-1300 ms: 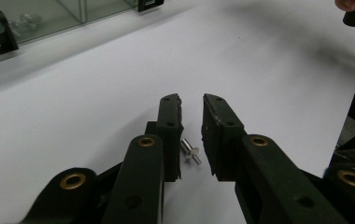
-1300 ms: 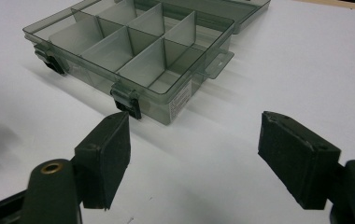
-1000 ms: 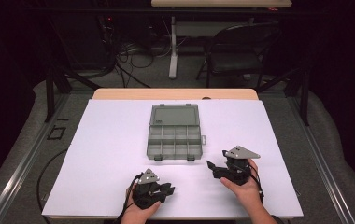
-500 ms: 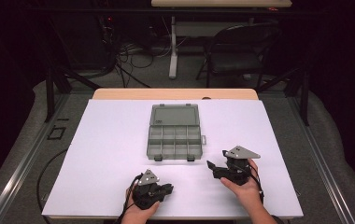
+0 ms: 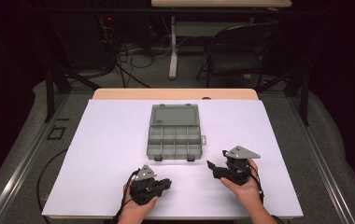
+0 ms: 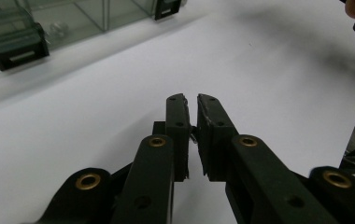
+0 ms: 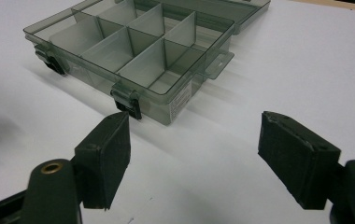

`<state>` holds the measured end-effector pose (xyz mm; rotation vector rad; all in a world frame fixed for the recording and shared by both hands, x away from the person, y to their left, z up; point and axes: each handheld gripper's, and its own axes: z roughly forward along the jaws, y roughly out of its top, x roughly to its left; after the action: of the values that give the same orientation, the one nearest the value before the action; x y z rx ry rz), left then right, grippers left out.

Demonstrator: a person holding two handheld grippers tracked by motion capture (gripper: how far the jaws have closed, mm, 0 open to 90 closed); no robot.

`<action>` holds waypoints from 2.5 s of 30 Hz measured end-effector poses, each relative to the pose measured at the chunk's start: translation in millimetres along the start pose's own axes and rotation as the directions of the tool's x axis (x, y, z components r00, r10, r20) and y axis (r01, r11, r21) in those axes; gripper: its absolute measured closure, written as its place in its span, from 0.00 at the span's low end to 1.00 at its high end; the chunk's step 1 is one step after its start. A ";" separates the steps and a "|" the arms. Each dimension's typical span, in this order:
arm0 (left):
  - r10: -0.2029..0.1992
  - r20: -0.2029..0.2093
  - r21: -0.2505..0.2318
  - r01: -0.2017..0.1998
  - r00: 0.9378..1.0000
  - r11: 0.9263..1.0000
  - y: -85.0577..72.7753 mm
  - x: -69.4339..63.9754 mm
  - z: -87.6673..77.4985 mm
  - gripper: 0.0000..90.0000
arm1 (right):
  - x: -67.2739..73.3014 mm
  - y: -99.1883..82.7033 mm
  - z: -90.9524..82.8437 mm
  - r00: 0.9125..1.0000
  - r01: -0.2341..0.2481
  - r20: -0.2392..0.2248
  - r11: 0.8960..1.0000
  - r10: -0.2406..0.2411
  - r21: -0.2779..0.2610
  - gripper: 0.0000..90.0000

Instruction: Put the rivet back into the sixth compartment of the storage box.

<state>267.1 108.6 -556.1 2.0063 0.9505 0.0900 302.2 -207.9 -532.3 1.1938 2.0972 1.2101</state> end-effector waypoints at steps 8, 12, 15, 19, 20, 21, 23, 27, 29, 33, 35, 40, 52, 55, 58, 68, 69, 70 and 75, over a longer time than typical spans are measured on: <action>-0.012 -0.021 -0.015 0.011 1.000 1.000 9.9 6.4 -7.3 0.93 | 0.0 0.0 0.3 1.000 -0.002 -0.003 1.000 0.002 0.004 0.27; -0.014 -0.024 -0.019 0.014 1.000 1.000 13.8 9.0 -9.4 0.93 | 0.0 0.0 0.5 1.000 -0.002 -0.003 1.000 0.002 0.004 0.27; -0.014 -0.026 -0.022 0.013 1.000 1.000 17.1 11.1 -10.4 0.93 | 0.0 0.0 0.4 1.000 -0.003 -0.003 1.000 0.003 0.004 0.27; -0.014 -0.031 -0.028 0.014 0.999 1.000 22.5 14.3 -12.8 0.93 | -0.1 -0.1 0.7 1.000 -0.005 -0.003 1.000 0.005 0.002 0.27; -0.017 -0.031 -0.029 0.016 0.999 0.999 23.9 14.8 -13.3 0.93 | 0.0 -0.1 0.7 1.000 -0.005 -0.004 1.000 0.005 0.001 0.27; -0.015 -0.033 -0.031 0.014 0.999 0.999 25.2 15.6 -13.9 0.93 | -0.1 -0.1 0.6 1.000 -0.003 -0.004 1.000 0.003 0.001 0.27; -0.018 -0.033 -0.036 0.017 0.999 0.999 27.6 16.5 -14.8 0.93 | -0.2 -0.1 0.6 1.000 -0.005 -0.002 1.000 0.005 0.004 0.28; -0.013 -0.039 -0.038 0.011 0.999 0.999 31.9 18.5 -15.8 0.93 | 0.0 -0.1 0.6 1.000 -0.004 -0.004 1.000 0.004 0.002 0.28; -0.013 -0.042 -0.041 0.011 0.999 0.999 34.3 19.4 -15.4 0.93 | -0.1 -0.1 0.7 1.000 -0.005 -0.004 1.000 0.005 0.003 0.27; 0.005 -0.049 -0.030 -0.006 0.999 1.000 40.9 22.3 -14.2 0.93 | -0.2 -0.1 0.6 1.000 -0.005 -0.004 1.000 0.005 0.001 0.27; 0.004 -0.049 -0.031 -0.006 0.999 1.000 44.8 23.8 -13.3 0.93 | -0.3 0.0 0.3 1.000 -0.005 -0.004 1.000 0.005 0.003 0.27; 0.005 -0.053 -0.033 -0.007 0.999 0.999 55.4 28.9 -10.9 0.93 | -0.2 0.0 0.3 1.000 -0.002 -0.003 1.000 0.002 0.002 0.28; -0.006 -0.068 -0.025 0.005 0.998 1.000 74.4 40.4 -4.7 0.93 | -0.4 0.1 0.2 1.000 -0.004 -0.005 1.000 0.004 0.002 0.28; 0.001 -0.075 -0.022 -0.003 0.997 1.000 78.8 41.8 -2.7 0.93 | -0.5 0.0 0.1 1.000 0.000 -0.004 1.000 0.000 0.002 0.27; 0.005 -0.081 -0.023 -0.006 0.997 1.000 82.9 43.6 -0.6 0.93 | -0.2 0.1 0.3 1.000 -0.002 -0.005 1.000 0.002 0.003 0.28; 0.001 -0.100 -0.012 -0.003 0.995 1.000 89.0 48.2 8.8 0.93 | -0.3 0.1 0.2 1.000 0.000 -0.007 1.000 0.000 0.003 0.27; -0.003 -0.102 -0.011 0.001 0.995 1.000 89.3 48.9 9.6 0.93 | -0.3 0.1 0.3 1.000 -0.001 -0.007 1.000 0.001 0.003 0.28; -0.004 -0.103 -0.011 0.003 0.995 1.000 89.8 49.9 10.6 0.93 | -0.4 0.1 0.3 1.000 -0.002 -0.007 1.000 0.002 0.003 0.27; -0.018 -0.113 -0.010 0.017 0.993 1.000 92.6 53.8 14.7 0.93 | -0.2 0.0 0.7 1.000 -0.001 -0.008 1.000 0.001 0.001 0.27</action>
<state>365.3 104.7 -511.0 2.0010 1.0370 0.2001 302.9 -207.7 -532.7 1.1930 2.1033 1.2161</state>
